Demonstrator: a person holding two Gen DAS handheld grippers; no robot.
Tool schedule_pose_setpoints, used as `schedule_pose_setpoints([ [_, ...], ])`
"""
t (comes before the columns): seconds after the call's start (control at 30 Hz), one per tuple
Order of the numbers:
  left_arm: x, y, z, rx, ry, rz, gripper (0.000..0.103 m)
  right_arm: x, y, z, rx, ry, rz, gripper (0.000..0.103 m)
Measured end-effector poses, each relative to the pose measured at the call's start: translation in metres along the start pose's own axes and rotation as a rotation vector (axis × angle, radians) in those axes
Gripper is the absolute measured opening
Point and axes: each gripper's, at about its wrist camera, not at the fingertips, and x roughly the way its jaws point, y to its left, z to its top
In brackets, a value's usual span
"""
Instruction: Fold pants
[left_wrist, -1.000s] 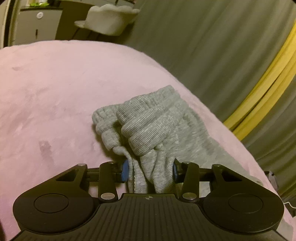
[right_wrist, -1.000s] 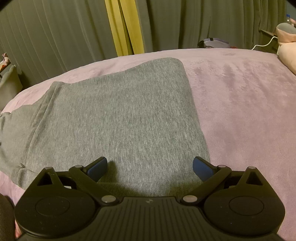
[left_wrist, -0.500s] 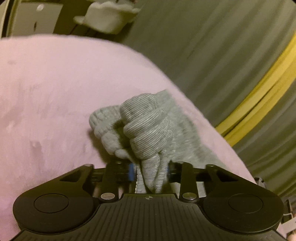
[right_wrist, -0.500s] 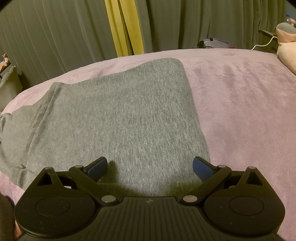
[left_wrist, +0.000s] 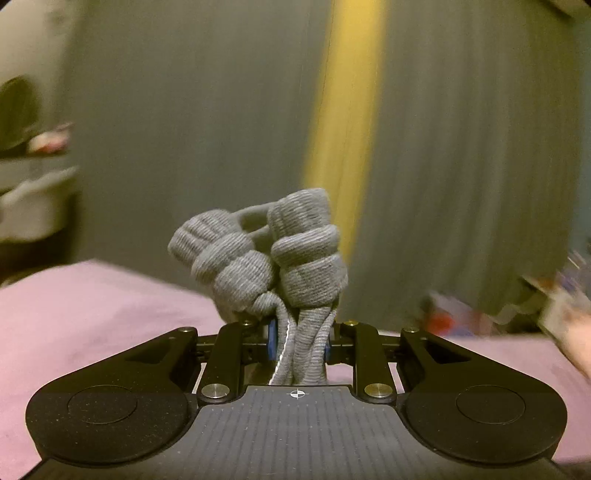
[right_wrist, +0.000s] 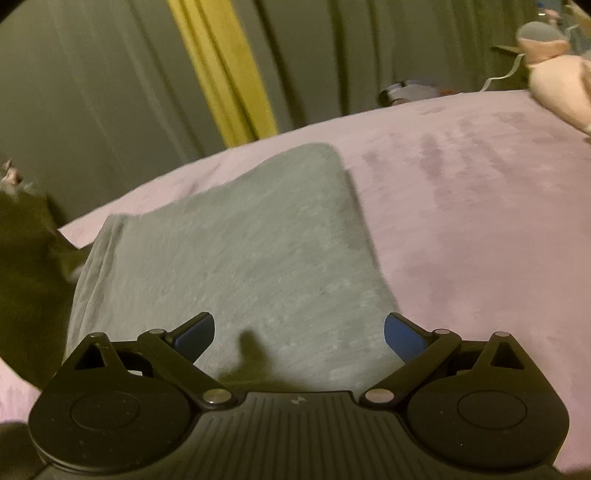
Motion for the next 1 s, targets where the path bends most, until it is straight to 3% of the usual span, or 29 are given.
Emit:
schedule_pose_setpoints([
  [0.1, 0.018, -0.065, -0.02, 0.115, 0.061, -0.1, 0.026, -0.009, -0.01, 0.0, 0.063, -0.038, -0.025, 0.099],
  [0.17, 0.036, -0.106, -0.045, 0.194, 0.149, -0.167, 0.04, -0.015, -0.017, 0.001, 0.102, -0.06, -0.037, 0.099],
  [0.33, 0.072, -0.157, -0.115, 0.322, 0.482, -0.223, 0.043, -0.02, -0.031, 0.002, 0.174, -0.061, -0.035, 0.099],
  [0.4, 0.062, -0.15, -0.122, 0.349, 0.479, -0.218, 0.053, -0.02, -0.033, 0.001, 0.18, -0.06, -0.027, 0.099],
  [0.47, 0.045, -0.135, -0.112, 0.318, 0.43, -0.224, 0.079, -0.017, -0.032, 0.002, 0.169, -0.053, -0.02, 0.099],
  [0.6, 0.027, -0.094, -0.08, 0.185, 0.349, -0.138, 0.088, -0.009, -0.023, 0.002, 0.123, -0.038, -0.014, 0.099],
  [0.67, 0.024, -0.069, -0.071, 0.119, 0.316, -0.044, 0.095, -0.009, -0.017, 0.002, 0.087, -0.043, 0.002, 0.098],
  [0.73, 0.028, -0.037, -0.069, 0.067, 0.299, 0.066, 0.095, -0.011, -0.011, 0.002, 0.058, -0.054, 0.025, 0.096],
  [0.9, 0.045, 0.014, -0.088, -0.04, 0.356, 0.412, 0.095, -0.02, 0.001, 0.006, 0.029, -0.063, 0.109, 0.077],
  [0.93, 0.049, 0.023, -0.087, -0.059, 0.382, 0.454, 0.095, -0.021, 0.002, 0.007, 0.043, -0.06, 0.137, 0.076],
  [1.0, 0.053, 0.036, -0.087, -0.14, 0.41, 0.423, 0.095, -0.017, 0.006, 0.009, 0.085, -0.028, 0.2, 0.075],
])
